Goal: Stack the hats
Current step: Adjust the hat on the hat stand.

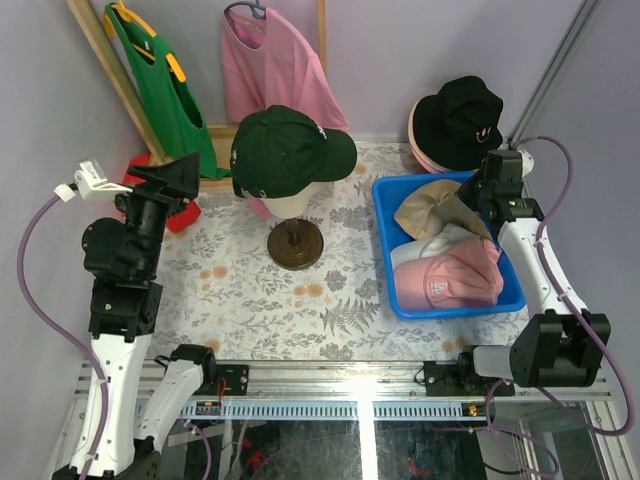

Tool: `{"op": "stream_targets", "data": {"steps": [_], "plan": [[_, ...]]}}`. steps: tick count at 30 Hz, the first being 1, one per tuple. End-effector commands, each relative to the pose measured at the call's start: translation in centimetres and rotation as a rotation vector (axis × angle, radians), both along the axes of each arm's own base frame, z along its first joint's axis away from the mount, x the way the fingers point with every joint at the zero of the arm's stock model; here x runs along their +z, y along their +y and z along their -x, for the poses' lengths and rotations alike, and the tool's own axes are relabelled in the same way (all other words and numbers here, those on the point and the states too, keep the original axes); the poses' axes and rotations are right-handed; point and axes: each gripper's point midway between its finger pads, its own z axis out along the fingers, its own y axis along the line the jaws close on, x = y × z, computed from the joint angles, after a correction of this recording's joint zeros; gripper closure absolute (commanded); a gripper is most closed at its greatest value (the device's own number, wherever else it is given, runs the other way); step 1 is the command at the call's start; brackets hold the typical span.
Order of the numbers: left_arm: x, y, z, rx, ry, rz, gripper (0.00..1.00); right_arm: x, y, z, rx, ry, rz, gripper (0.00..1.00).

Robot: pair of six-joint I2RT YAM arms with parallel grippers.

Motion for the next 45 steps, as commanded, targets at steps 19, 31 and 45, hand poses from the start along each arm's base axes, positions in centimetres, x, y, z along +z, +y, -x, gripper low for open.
{"op": "stream_targets", "data": {"steps": [19, 31, 45], "plan": [[12.3, -7.5, 2.4, -0.405, -0.295, -0.219, 0.30, 12.6, 4.4, 1.3, 0.158, -0.236, -0.106, 0.92], [15.8, -14.9, 0.7, -0.520, -0.313, -0.381, 0.29, -0.2, 6.2, 1.3, 0.176, -0.006, -0.117, 0.39], [12.6, -21.7, -0.5, -0.593, -0.236, -0.525, 0.27, -6.9, 4.8, 0.8, 0.109, 0.105, -0.048, 0.35]]}}
